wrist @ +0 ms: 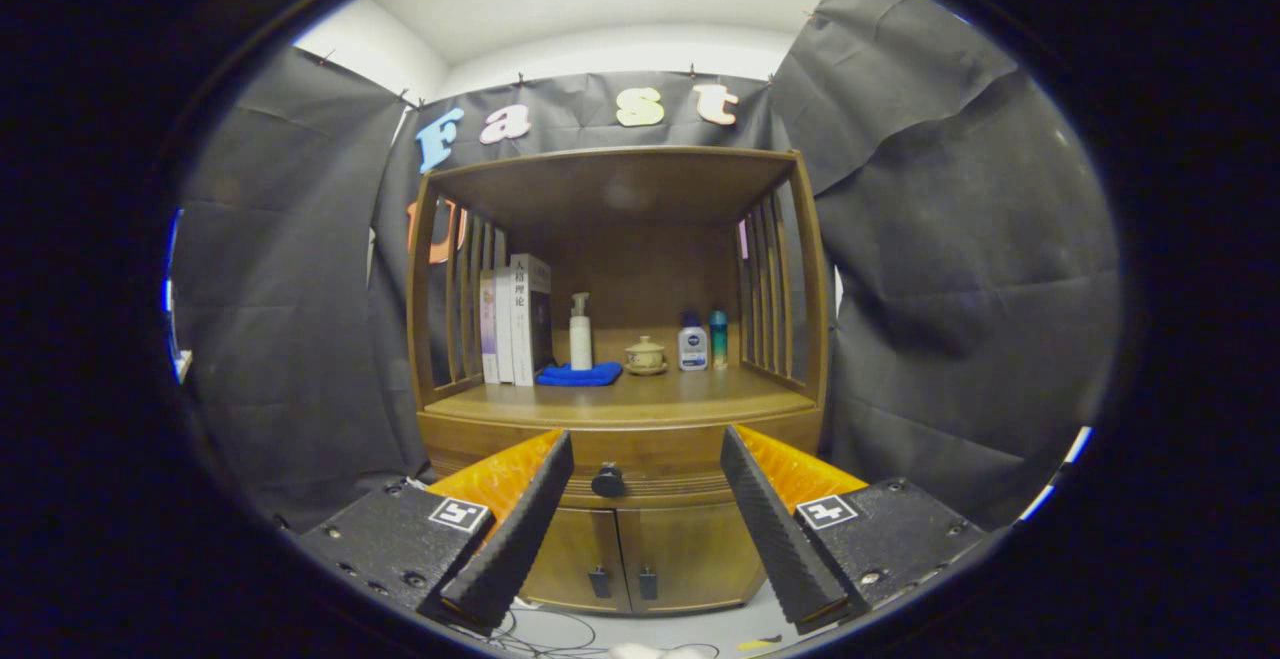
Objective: Pull open the drawer, take out the items inside it, and place them on the countertop above the cabinet.
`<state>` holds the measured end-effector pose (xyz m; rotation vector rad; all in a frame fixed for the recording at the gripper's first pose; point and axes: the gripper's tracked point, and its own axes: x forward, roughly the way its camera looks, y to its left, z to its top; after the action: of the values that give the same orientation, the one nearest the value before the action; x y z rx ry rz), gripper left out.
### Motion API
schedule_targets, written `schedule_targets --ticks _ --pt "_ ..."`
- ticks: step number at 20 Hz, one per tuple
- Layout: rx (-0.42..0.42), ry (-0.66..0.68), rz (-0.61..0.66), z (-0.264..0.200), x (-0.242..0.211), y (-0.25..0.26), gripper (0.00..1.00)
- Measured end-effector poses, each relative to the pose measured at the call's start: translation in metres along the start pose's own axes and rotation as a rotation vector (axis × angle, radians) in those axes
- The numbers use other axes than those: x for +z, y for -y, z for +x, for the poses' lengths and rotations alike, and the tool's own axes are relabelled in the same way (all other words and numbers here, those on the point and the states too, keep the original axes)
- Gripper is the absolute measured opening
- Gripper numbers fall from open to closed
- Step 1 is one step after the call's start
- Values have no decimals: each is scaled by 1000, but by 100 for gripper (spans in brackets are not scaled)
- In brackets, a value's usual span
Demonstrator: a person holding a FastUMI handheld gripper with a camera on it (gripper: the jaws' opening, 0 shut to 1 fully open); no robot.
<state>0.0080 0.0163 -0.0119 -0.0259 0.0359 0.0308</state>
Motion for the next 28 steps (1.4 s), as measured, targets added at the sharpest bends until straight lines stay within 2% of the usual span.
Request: schedule_targets --ticks 4,10,17,20,24,28 --pt "13 10 -20 24 -4 -9 97" --pt "8 -8 -40 87 -30 -17 97" --pt "0 -102 -51 170 -102 -26 97" --pt "4 -169 -43 186 -139 -27 97" --pt "15 -185 -49 200 -154 -31 86" --pt "2 -186 -54 206 -154 -30 65"
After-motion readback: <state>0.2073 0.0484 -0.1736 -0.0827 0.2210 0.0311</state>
